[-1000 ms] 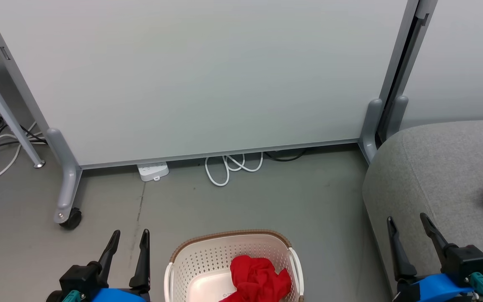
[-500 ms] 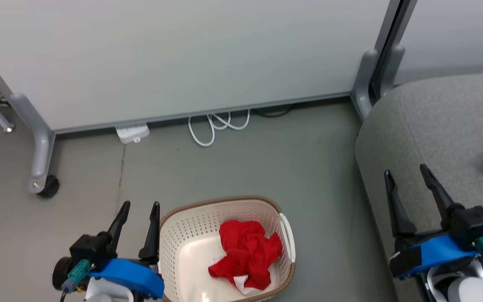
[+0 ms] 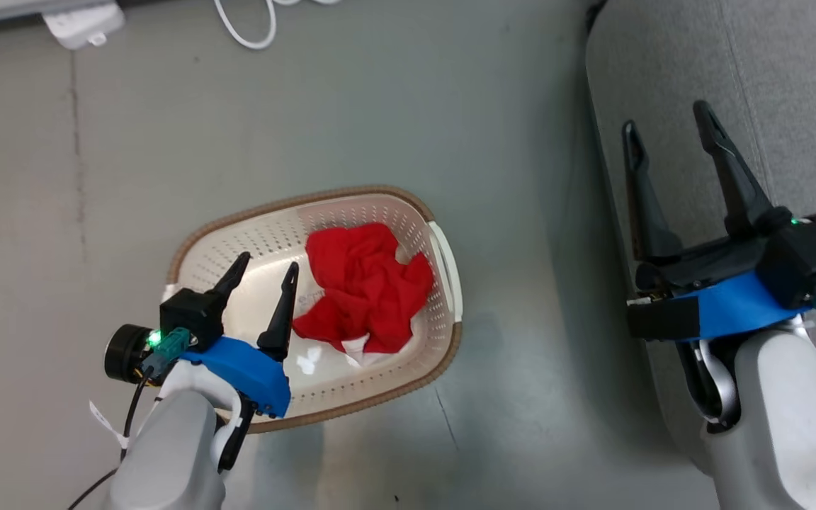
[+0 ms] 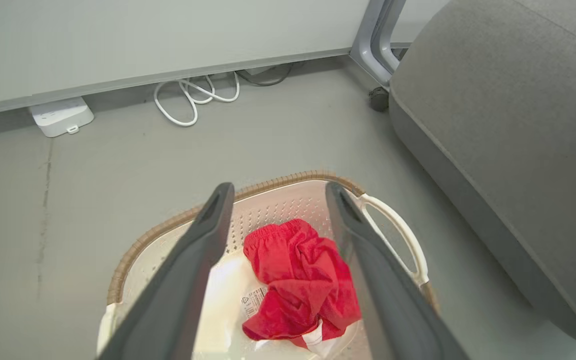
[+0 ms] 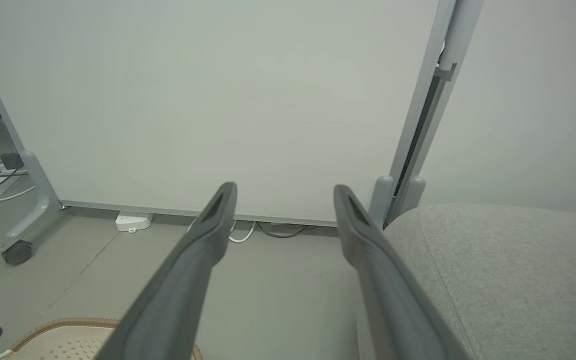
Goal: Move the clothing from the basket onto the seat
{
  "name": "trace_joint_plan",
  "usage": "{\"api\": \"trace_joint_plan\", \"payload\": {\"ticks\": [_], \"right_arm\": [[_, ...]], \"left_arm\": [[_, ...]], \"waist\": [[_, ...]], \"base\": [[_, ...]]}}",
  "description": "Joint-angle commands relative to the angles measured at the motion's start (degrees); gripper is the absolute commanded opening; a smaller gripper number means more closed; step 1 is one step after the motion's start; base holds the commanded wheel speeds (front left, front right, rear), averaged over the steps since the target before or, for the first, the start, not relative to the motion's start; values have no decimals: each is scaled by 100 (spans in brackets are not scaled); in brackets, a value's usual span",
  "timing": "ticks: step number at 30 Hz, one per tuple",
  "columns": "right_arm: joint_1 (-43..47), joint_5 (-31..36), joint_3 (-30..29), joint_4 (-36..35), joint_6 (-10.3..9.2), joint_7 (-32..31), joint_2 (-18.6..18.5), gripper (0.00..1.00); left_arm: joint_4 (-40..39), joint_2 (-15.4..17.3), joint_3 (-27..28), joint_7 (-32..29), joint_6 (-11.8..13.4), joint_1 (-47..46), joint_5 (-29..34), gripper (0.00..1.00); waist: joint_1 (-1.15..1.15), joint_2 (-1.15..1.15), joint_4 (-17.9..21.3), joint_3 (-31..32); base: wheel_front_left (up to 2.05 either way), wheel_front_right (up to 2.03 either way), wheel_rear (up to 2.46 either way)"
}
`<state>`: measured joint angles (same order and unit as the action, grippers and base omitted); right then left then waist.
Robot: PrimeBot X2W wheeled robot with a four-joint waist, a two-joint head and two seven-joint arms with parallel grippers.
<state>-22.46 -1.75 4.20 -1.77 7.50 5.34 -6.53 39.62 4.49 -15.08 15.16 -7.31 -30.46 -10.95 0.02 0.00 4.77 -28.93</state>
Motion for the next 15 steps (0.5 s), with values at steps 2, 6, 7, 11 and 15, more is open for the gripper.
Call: {"api": "trace_joint_plan", "payload": {"ticks": [2, 6, 7, 11, 15], "right_arm": [[-289, -73, 126, 125, -3, 152, 64, 100], [-535, -144, 352, 395, -2, 377, 196, 100], [-593, -166, 426, 458, -2, 437, 227, 100], [-720, -307, 601, 722, -2, 656, 324, 100], [-792, -487, 719, 974, -2, 808, 367, 100]], "left_arm": [[290, 142, -158, 0, -19, -283, 1, 100], [819, 346, -424, -31, -20, -553, -75, 100], [925, 430, -463, -32, -19, -622, -101, 100], [1258, 647, -649, -111, -20, -795, -149, 100], [1500, 811, -656, -187, -20, -950, -250, 100]], "waist": [[-2, 0, 710, -814], [-2, 0, 1113, -1107], [-2, 0, 1233, -1188], [-2, 0, 1615, -1449], [-2, 0, 1867, -1671]], "base": [[0, 0, 0], [0, 0, 0], [0, 0, 0], [0, 0, 0], [0, 0, 0]]}}
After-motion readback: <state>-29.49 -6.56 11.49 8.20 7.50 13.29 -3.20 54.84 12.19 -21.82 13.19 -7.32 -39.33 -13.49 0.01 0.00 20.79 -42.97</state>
